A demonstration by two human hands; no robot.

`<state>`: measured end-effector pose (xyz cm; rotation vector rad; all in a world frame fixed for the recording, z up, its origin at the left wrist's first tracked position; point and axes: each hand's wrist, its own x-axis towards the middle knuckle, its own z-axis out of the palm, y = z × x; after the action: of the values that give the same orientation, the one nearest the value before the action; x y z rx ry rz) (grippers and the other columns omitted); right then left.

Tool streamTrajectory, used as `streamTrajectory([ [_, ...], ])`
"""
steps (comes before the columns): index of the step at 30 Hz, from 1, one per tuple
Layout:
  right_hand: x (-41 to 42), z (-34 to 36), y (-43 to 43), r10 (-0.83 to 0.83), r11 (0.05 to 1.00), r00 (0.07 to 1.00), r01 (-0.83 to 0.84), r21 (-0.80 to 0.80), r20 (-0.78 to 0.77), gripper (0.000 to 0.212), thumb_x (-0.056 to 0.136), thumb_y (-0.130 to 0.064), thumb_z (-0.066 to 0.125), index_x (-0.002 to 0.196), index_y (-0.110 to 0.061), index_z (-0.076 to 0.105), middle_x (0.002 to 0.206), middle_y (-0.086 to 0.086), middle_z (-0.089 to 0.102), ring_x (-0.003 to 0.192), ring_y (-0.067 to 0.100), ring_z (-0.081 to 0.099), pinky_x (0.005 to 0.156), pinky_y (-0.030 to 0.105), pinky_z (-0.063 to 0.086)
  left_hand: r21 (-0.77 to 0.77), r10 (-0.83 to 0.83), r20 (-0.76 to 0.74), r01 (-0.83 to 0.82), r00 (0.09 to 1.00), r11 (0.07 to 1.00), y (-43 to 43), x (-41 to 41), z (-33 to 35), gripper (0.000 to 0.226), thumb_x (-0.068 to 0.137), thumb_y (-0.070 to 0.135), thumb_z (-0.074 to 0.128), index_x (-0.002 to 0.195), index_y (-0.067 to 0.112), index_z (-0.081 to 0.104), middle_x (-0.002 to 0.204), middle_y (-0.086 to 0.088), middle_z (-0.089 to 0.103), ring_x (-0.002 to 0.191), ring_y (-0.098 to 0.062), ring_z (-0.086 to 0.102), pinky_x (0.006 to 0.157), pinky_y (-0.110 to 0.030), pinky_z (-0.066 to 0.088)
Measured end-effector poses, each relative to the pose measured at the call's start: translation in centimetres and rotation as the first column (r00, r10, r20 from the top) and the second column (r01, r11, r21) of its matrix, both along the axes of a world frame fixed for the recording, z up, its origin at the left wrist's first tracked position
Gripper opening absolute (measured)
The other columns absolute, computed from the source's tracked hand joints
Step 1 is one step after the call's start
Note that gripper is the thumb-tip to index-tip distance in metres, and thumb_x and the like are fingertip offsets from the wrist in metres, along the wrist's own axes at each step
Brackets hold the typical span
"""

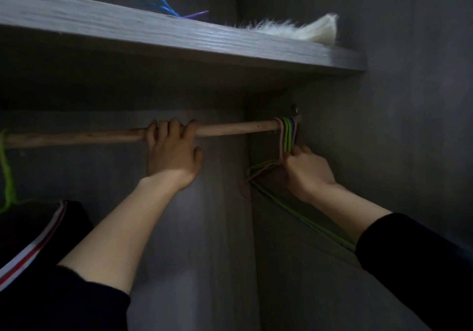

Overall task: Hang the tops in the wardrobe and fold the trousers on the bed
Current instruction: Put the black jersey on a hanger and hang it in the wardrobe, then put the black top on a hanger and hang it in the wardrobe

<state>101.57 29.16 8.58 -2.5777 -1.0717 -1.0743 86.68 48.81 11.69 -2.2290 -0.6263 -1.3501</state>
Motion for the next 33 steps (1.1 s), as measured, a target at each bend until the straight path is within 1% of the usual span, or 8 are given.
streamTrajectory([
  [10,-1.2,0.9,0.7,-0.014,0.984,0.989,0.039,-0.175,0.146,0.023,0.095,-0.009,0.046,0.109,-0.010,0.064,0.110,0.009,0.062,0.105,0.029,0.055,0.064,0.035,0.040,0.064,-0.049,0.065,0.045,0.997,0.997,1.0,0.6,-0.5,0.060,0.085,0.044,0.028,0.131,0.014,0.052,0.106,-0.020,0.052,0.101,-0.037,0.045,0.100,-0.045,0.016],
  [17,-1.7,1.4,0.8,0.022,0.974,0.986,0.017,-0.227,0.167,0.015,0.094,-0.009,0.051,0.102,-0.012,0.063,0.100,0.007,0.065,0.096,0.029,0.060,0.064,0.034,0.038,0.043,-0.074,0.078,0.071,0.994,0.997,0.8,0.5,-0.5,0.063,0.089,0.048,0.019,0.131,0.013,0.052,0.107,-0.020,0.052,0.103,-0.037,0.044,0.103,-0.048,0.018],
  [19,-1.9,1.6,0.9,0.047,0.988,0.995,-0.032,-0.154,0.093,0.011,0.092,-0.009,0.054,0.099,-0.011,0.063,0.090,0.006,0.062,0.090,0.029,0.063,0.062,0.032,0.038,0.044,-0.083,0.079,0.080,0.993,0.996,0.7,0.6,-0.6,0.064,0.089,0.048,0.019,0.131,0.013,0.052,0.106,-0.020,0.051,0.103,-0.037,0.044,0.104,-0.048,0.017],
  [22,-1.8,2.1,1.4,0.163,0.981,0.976,-0.145,0.129,-0.143,0.005,0.091,-0.008,0.058,0.089,-0.013,0.058,0.074,0.001,0.050,0.085,0.030,0.064,0.059,0.031,0.043,0.054,-0.088,0.079,0.084,0.993,0.995,0.7,0.6,-0.6,0.063,0.089,0.048,0.020,0.130,0.012,0.053,0.105,-0.021,0.052,0.102,-0.038,0.045,0.103,-0.048,0.017],
  [24,-1.6,2.6,2.2,0.276,0.927,0.931,-0.192,0.322,-0.239,0.003,0.091,-0.010,0.059,0.090,-0.008,0.061,0.079,0.005,0.055,0.085,0.030,0.064,0.062,0.033,0.049,0.057,-0.087,0.073,0.083,0.994,0.995,0.6,0.6,-0.7,0.063,0.089,0.048,0.020,0.128,0.012,0.054,0.104,-0.021,0.052,0.101,-0.038,0.046,0.102,-0.047,0.017],
  [27,-2.0,3.6,3.4,0.458,0.810,0.806,-0.205,0.549,-0.375,0.021,0.091,-0.023,0.062,0.104,-0.007,0.067,0.092,0.008,0.063,0.080,0.023,0.063,0.059,0.029,0.051,0.036,-0.070,0.043,0.068,0.997,0.997,0.5,0.4,-0.5,0.065,0.088,0.051,0.018,0.131,0.015,0.051,0.108,-0.019,0.052,0.105,-0.036,0.045,0.104,-0.046,0.013],
  [30,-3.0,3.9,4.0,0.540,0.760,0.679,-0.138,0.635,-0.498,0.033,0.092,-0.039,0.058,0.111,-0.012,0.063,0.080,0.003,0.056,0.062,0.016,0.055,0.036,0.017,0.039,-0.005,-0.043,-0.009,0.043,0.999,0.999,0.2,-0.1,-0.2,0.068,0.087,0.053,0.014,0.138,0.019,0.044,0.118,-0.016,0.049,0.113,-0.034,0.041,0.105,-0.043,0.007],
  [33,-4.3,3.3,3.1,0.534,0.761,0.682,-0.128,0.636,-0.500,0.034,0.098,-0.036,0.047,0.112,-0.009,0.062,0.070,0.001,0.049,0.055,0.016,0.051,0.032,0.018,0.038,-0.059,-0.049,-0.053,0.046,0.997,0.997,-0.2,-0.5,-0.2,0.064,0.090,0.051,0.020,0.145,0.020,0.032,0.130,-0.015,0.043,0.125,-0.032,0.033,0.109,-0.042,0.002],
])
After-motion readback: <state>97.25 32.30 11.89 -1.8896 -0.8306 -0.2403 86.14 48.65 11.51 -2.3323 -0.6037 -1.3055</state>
